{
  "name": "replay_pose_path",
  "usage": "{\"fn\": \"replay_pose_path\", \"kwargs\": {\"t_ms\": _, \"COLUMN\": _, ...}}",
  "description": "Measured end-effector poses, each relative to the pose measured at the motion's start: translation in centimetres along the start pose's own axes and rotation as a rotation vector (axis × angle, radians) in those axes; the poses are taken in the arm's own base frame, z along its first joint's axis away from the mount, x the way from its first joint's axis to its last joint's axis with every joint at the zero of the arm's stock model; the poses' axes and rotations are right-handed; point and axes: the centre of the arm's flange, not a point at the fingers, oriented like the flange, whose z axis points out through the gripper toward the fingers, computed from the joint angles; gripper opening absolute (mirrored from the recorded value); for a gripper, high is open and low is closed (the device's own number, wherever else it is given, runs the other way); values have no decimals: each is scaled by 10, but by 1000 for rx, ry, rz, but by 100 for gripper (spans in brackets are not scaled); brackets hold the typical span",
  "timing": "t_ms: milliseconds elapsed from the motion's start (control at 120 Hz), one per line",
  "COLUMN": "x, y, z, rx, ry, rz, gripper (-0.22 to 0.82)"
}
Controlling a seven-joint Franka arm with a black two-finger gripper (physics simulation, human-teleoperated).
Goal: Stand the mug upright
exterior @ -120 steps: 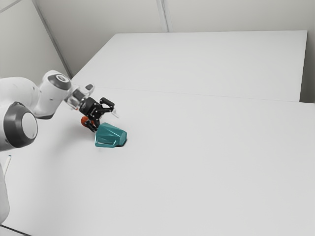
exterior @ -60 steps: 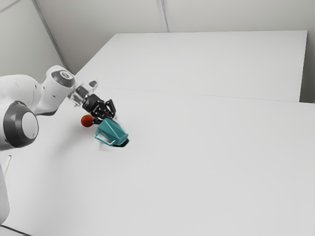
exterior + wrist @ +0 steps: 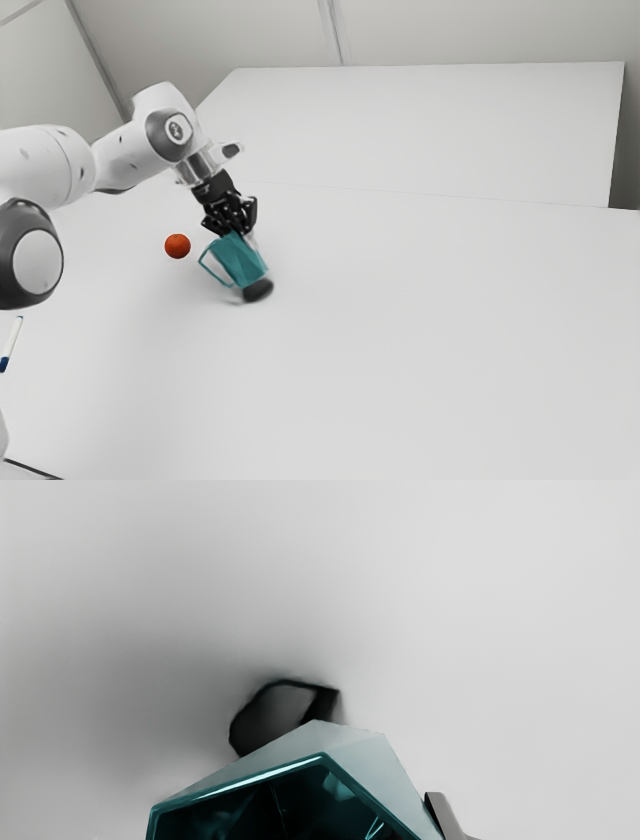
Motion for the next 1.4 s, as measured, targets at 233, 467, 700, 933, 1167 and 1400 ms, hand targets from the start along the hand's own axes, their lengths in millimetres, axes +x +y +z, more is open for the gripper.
{"fn": "replay_pose_path", "kwargs": {"t_ms": 233, "x": -44, "y": 62, "z": 2, "rx": 322, "ry": 140, "rz": 147, "gripper": -18}}
{"fn": "replay_pose_path", "kwargs": {"t_ms": 467, "x": -58, "y": 79, "z": 12, "rx": 474, "ry": 244, "rz": 172, "gripper": -18}}
{"fn": "replay_pose_path", "kwargs": {"t_ms": 700, "x": -73, "y": 81, "z": 27, "rx": 471, "ry": 282, "rz": 94, "gripper": -18}}
{"fn": "replay_pose_path", "kwargs": {"t_ms": 933, "x": -77, "y": 80, "z": 44, "rx": 453, "ry": 284, "rz": 10, "gripper": -18}}
{"fn": "replay_pose_path", "kwargs": {"t_ms": 1167, "x": -69, "y": 73, "z": 66, "rx": 437, "ry": 277, "rz": -50, "gripper": -18}}
{"fn": "replay_pose_path", "kwargs": {"t_ms": 1400, "x": -64, "y": 70, "z": 78, "rx": 425, "ry": 286, "rz": -89, "gripper": -18}}
